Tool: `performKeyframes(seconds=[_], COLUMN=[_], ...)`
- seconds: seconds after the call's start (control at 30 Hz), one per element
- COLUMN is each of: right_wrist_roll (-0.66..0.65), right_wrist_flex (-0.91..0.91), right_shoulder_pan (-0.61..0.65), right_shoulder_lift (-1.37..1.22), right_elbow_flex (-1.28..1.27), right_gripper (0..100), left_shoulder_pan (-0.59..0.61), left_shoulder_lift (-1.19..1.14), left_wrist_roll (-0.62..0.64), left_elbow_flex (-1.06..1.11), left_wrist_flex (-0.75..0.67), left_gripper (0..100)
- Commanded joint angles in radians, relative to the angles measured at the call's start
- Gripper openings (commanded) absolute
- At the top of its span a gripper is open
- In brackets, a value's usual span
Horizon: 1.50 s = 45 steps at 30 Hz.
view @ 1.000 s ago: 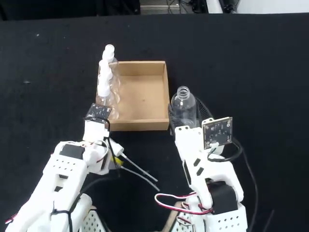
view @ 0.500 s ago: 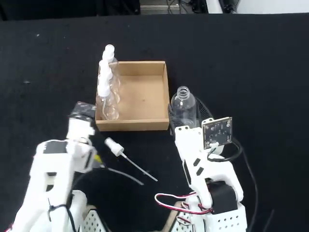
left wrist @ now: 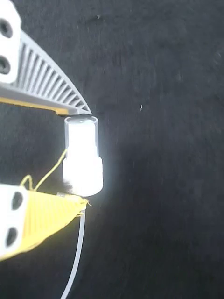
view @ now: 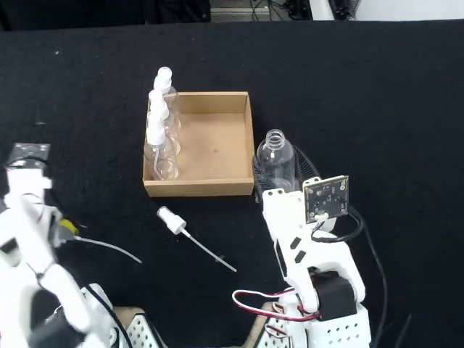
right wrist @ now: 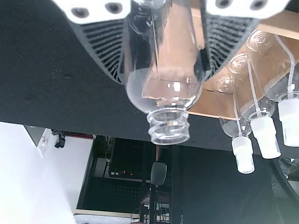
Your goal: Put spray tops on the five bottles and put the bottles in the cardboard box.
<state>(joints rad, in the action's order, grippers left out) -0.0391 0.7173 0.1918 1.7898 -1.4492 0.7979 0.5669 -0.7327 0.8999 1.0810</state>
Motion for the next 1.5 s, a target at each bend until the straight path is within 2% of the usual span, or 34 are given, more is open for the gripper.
performKeyframes(seconds=[0.0,0.17,0.23,0.33,0.5,0.57,0.87,1.07,1.23,1.47], right_wrist_roll=[0.006,0.008,0.008,0.008,0.005,0.005,0.005,0.005,0.005,0.005], right_wrist_flex=[-0.029,-0.028,-0.028,-0.028,-0.028,-0.028,-0.028,-0.028,-0.026,-0.026], right_shoulder_pan=[-0.014,-0.014,-0.014,-0.014,-0.014,-0.014,-0.014,-0.014,-0.014,-0.014], right_shoulder_lift=[0.013,0.013,0.013,0.013,0.013,0.013,0.013,0.013,0.013,0.013], right_elbow_flex=[0.027,0.027,0.027,0.027,0.027,0.027,0.027,0.027,0.027,0.027], right_gripper=[1.1,1.1,1.1,1.1,1.1,1.1,1.1,1.1,1.1,1.1], left_shoulder_pan=[0.079,0.140,0.163,0.177,0.171,0.171,0.168,0.159,0.111,0.045], left_shoulder_lift=[-0.235,-0.413,-0.446,-0.453,-0.457,-0.457,-0.453,-0.453,-0.453,-0.454], left_wrist_roll=[-0.009,0.031,0.064,0.092,0.192,0.256,0.445,0.641,0.758,0.844], left_elbow_flex=[-0.151,-0.309,-0.366,-0.415,-0.499,-0.507,-0.449,-0.358,-0.305,-0.271], left_wrist_flex=[-0.066,-0.061,-0.061,-0.051,0.121,0.144,0.135,0.011,-0.020,-0.020], left_gripper=[14,32,35,35,35,35,35,35,35,35])
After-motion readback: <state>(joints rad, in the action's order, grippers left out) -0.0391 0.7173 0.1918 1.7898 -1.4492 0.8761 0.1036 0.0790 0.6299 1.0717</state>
